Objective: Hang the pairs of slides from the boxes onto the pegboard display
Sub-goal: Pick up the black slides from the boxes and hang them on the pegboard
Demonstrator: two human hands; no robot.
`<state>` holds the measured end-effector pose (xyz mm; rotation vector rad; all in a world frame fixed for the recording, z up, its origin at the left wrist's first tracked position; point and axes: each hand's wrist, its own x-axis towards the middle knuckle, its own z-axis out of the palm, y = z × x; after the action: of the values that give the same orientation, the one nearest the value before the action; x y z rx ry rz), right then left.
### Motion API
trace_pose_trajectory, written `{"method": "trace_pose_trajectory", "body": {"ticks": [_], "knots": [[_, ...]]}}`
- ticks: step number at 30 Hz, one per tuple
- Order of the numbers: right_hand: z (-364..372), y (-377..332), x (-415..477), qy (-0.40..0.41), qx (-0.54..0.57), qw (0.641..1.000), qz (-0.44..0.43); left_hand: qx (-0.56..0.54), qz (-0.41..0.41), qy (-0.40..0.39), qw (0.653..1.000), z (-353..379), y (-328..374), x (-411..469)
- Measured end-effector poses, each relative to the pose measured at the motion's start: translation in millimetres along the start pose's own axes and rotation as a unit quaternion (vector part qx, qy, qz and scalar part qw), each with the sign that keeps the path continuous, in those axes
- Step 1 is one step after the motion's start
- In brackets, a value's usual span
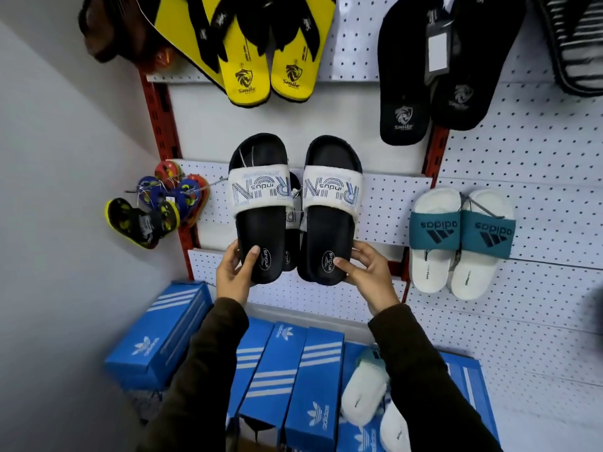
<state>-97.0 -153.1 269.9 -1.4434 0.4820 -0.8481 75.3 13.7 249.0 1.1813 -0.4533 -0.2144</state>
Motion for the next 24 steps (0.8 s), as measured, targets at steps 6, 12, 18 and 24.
{"method": "trace_pose_trajectory", "body": {"ticks": [6, 12, 18, 24], "knots": [[10, 28, 10, -0.003, -0.012, 0.998, 0.057, -0.016, -0.055, 0.013, 0.998, -13, -29, 13], [17, 57, 13, 0.009, -0.002, 0.996, 0.093, -0.014, -0.124, 0.021, 0.992, -22, -64, 18], [20, 78, 14, 0.019, -0.017, 0.994, 0.107, -0.031, -0.159, 0.030, 0.986, -15, -81, 15], [18, 96, 5, 0.007, -0.022, 0.992, 0.128, -0.047, -0.174, 0.057, 0.982, -8, -95, -4]]}}
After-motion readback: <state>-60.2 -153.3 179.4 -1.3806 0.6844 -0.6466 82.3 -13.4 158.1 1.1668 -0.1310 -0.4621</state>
